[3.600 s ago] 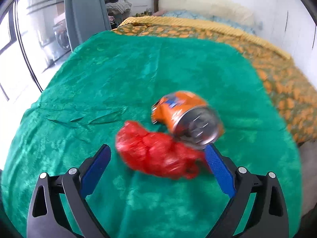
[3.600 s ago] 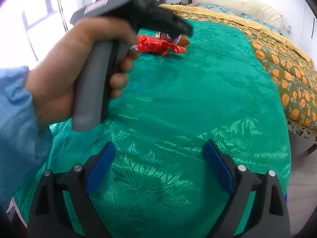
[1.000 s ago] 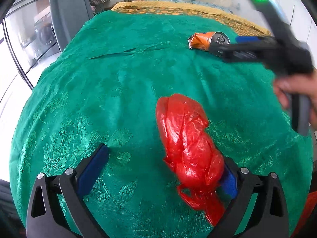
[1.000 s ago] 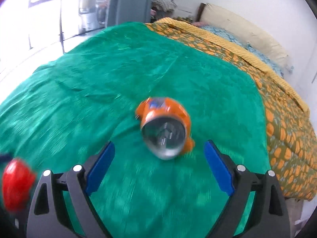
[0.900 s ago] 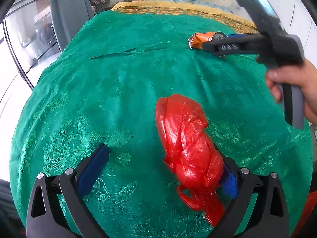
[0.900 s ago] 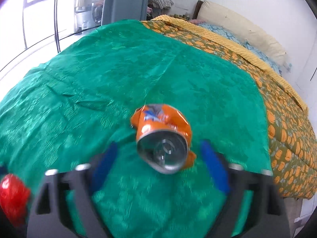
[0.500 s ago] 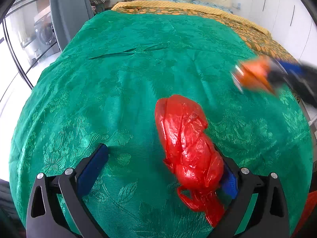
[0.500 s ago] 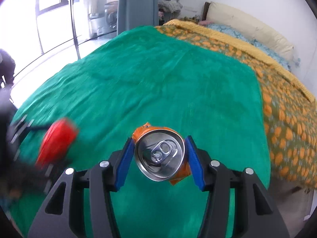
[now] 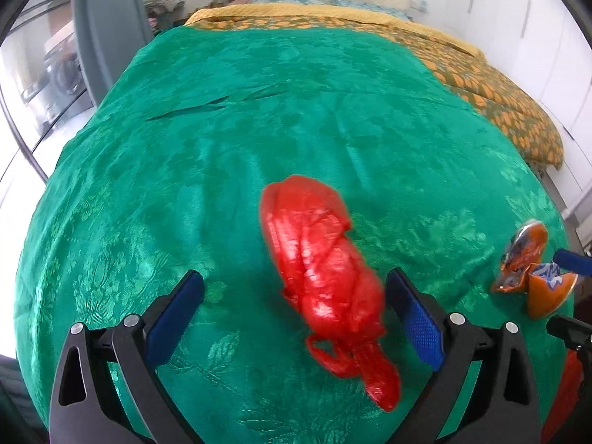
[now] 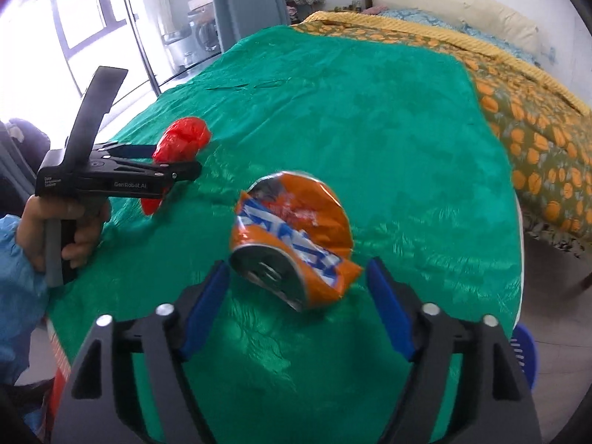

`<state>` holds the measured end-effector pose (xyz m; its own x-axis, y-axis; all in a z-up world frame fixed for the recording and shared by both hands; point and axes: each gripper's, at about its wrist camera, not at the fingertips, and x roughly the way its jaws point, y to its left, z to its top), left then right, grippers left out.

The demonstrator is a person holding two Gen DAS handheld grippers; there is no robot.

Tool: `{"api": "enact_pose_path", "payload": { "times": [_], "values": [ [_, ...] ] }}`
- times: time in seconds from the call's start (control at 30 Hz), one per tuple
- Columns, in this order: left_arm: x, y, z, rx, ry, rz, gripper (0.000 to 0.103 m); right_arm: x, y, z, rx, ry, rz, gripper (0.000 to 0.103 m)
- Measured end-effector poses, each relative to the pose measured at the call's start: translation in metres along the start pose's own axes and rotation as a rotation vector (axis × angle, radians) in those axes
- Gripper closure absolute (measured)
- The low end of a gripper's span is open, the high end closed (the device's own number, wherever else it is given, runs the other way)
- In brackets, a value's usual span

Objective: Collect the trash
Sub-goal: 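Lift red bag and orange can and carry them toward the wastebasket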

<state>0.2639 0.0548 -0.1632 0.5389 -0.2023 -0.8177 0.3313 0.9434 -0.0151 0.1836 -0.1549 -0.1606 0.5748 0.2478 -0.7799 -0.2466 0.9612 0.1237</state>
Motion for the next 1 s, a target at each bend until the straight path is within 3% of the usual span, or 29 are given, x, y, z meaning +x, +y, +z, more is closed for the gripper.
{"api": "enact_pose_path", "payload": {
  "times": [0.07, 0.2, 0.3, 0.37, 0.43, 0.47, 0.7, 1.0],
  "values": [
    [0.001, -0.002, 0.002, 0.005, -0.007, -0.002, 0.006, -0.001, -0.007, 0.001, -0.030, 0.005, 0.032, 0.014],
    [0.003, -0.002, 0.010, 0.005, -0.026, -0.028, 0.015, 0.007, -0.017, 0.010, -0.097, 0.023, 0.093, 0.014],
    [0.006, -0.004, 0.013, 0.026, -0.032, -0.046, 0.038, 0.024, -0.017, 0.019, -0.189, 0.064, 0.153, 0.014],
    [0.006, -0.007, 0.012, 0.053, -0.039, -0.036, 0.065, 0.033, -0.017, 0.022, -0.201, 0.076, 0.206, 0.014],
    [0.002, -0.005, 0.011, 0.050, -0.037, -0.054, 0.071, 0.039, -0.016, 0.025, -0.190, 0.081, 0.271, 0.024],
    [0.000, -0.003, 0.008, 0.041, -0.037, -0.059, 0.072, 0.040, -0.014, 0.027, -0.185, 0.085, 0.311, 0.045],
    [-0.038, -0.003, -0.019, 0.020, -0.068, -0.085, 0.073, 0.009, 0.004, 0.014, -0.171, -0.001, 0.264, 0.048],
    [-0.074, -0.073, -0.047, 0.038, -0.058, -0.124, 0.073, -0.038, 0.000, -0.016, -0.053, -0.078, 0.132, 0.048]
  ]
}}
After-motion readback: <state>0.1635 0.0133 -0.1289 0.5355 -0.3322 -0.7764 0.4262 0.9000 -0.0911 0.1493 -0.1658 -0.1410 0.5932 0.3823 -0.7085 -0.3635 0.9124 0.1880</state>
